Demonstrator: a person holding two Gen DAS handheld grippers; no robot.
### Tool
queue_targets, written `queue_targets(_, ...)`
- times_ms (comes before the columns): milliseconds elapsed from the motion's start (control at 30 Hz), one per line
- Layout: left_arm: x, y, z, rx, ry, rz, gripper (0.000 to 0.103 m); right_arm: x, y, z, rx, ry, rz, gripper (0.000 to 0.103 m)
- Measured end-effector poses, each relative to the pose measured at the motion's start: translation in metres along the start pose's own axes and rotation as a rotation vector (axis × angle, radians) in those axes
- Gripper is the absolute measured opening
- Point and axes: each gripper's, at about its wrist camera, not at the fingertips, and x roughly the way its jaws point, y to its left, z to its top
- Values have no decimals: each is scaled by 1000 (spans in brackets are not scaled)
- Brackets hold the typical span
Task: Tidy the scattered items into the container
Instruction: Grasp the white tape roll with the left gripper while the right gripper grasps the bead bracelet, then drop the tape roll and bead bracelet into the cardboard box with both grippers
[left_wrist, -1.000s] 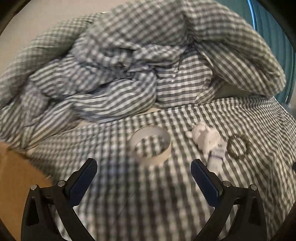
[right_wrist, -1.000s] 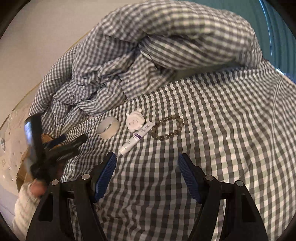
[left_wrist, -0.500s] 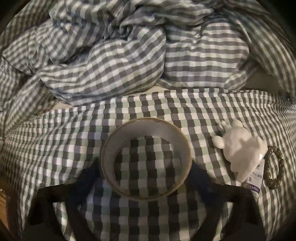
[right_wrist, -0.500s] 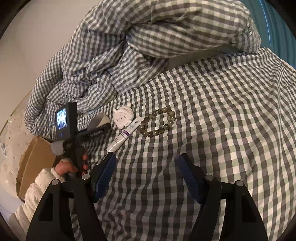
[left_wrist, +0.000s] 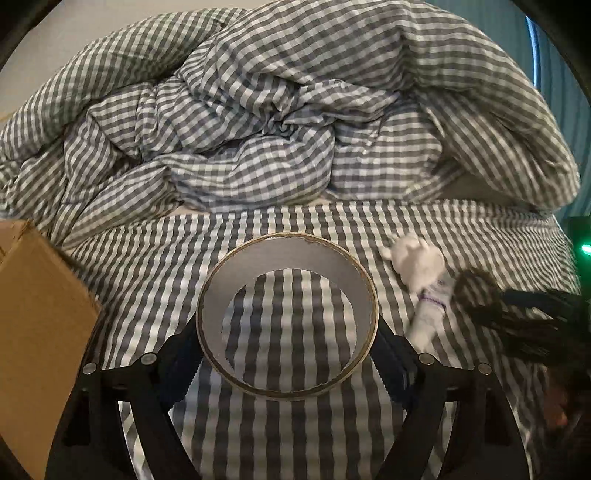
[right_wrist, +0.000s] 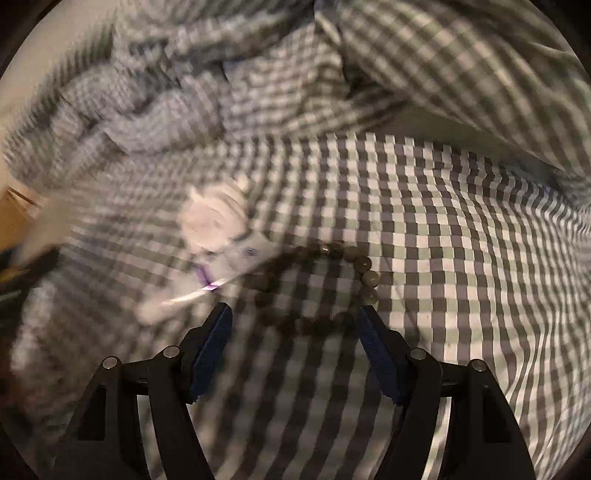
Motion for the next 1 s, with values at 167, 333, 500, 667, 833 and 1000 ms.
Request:
queue_targets(167, 3, 10, -7, -10, 30, 23, 84, 24, 3, 10, -10, 9, -41, 70)
queue_targets(333, 1, 20, -13, -38, 44, 24, 84, 17, 0, 14, 29, 14, -16, 22)
queue_targets(500, -21, 28, -14, -46, 22, 32, 84, -21, 4, -4, 60, -37, 14, 11)
queue_targets(667, -60, 33, -14, -40, -18, 49, 84, -90, 18, -22, 111, -123, 129, 11)
queue_targets(833, -118, 51, -16, -58, -67, 69, 85, -153, 58, -24, 74, -180, 188, 11)
queue_targets(1000, -186, 94, -22, -131, -108, 106, 85, -206, 122, -18, -25, -251, 222, 11)
